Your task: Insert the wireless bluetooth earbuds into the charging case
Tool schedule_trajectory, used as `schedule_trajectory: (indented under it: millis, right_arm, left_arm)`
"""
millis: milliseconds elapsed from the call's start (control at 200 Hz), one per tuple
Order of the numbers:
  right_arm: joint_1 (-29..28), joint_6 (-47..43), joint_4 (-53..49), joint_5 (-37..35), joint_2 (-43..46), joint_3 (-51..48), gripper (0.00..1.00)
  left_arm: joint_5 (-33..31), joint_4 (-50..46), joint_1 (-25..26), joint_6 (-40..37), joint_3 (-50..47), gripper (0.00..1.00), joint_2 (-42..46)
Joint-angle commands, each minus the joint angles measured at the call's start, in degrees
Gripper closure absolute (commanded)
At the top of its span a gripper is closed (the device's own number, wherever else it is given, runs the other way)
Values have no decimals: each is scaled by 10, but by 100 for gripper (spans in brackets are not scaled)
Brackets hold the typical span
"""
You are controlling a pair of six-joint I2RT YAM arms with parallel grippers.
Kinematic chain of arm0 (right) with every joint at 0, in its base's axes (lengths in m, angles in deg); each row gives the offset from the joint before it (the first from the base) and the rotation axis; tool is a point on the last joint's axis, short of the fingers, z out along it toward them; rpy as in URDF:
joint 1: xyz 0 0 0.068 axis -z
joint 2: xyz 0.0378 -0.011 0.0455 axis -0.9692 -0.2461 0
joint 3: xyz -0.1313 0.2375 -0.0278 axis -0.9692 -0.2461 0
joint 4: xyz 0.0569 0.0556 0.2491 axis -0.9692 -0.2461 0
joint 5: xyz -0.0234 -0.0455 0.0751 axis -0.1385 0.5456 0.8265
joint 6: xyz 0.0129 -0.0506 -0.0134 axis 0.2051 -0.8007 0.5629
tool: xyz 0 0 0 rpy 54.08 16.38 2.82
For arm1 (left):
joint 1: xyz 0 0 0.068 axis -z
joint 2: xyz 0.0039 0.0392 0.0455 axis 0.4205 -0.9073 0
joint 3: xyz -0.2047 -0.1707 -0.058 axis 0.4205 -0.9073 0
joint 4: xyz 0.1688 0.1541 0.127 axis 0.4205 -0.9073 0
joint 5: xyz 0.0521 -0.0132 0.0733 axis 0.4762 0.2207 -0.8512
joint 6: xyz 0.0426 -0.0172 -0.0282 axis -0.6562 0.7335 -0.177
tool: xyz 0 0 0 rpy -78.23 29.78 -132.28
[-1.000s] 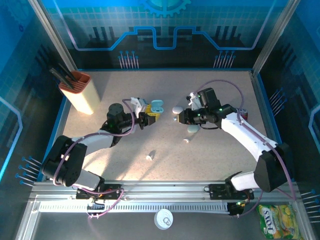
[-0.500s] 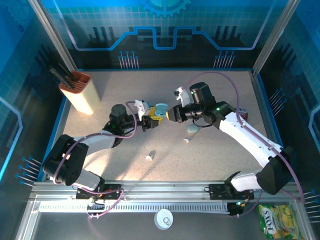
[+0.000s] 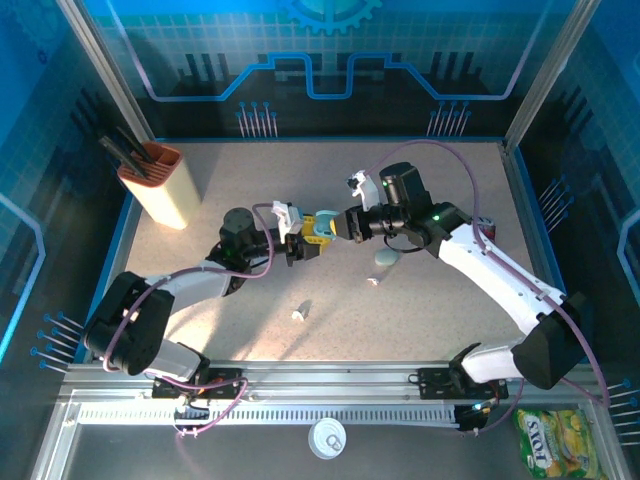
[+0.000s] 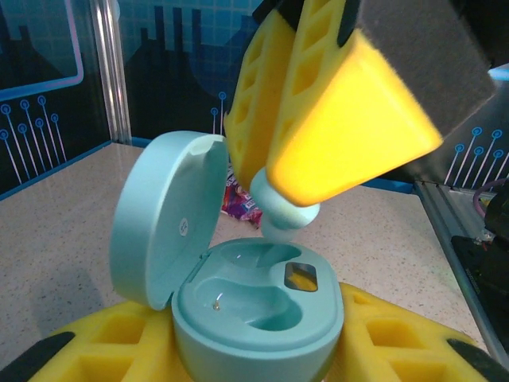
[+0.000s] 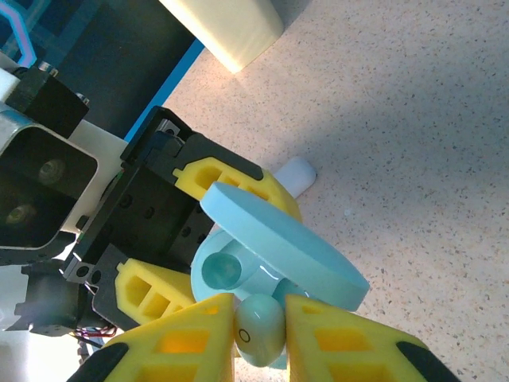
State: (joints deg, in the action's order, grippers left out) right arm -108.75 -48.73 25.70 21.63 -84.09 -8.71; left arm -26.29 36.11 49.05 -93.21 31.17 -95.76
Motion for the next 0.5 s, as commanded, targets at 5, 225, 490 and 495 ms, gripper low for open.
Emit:
schedule_trajectory:
  millis: [5,225,490,495]
  right_arm:
    - [-4,4,17,15,-2,-3,80]
    - [-4,6,7,11,-1,-6,80]
    - [-3,12,-12,-5,-15,-1,78]
    - [-3,11,-12,-5,-15,-1,78]
  left_arm:
    - [23,17,5,2,16,61,16]
    - [10,45,5,19,11,61,15]
    - [6,75,5,39,8,61,9]
    - [6,75,5,38,8,61,10]
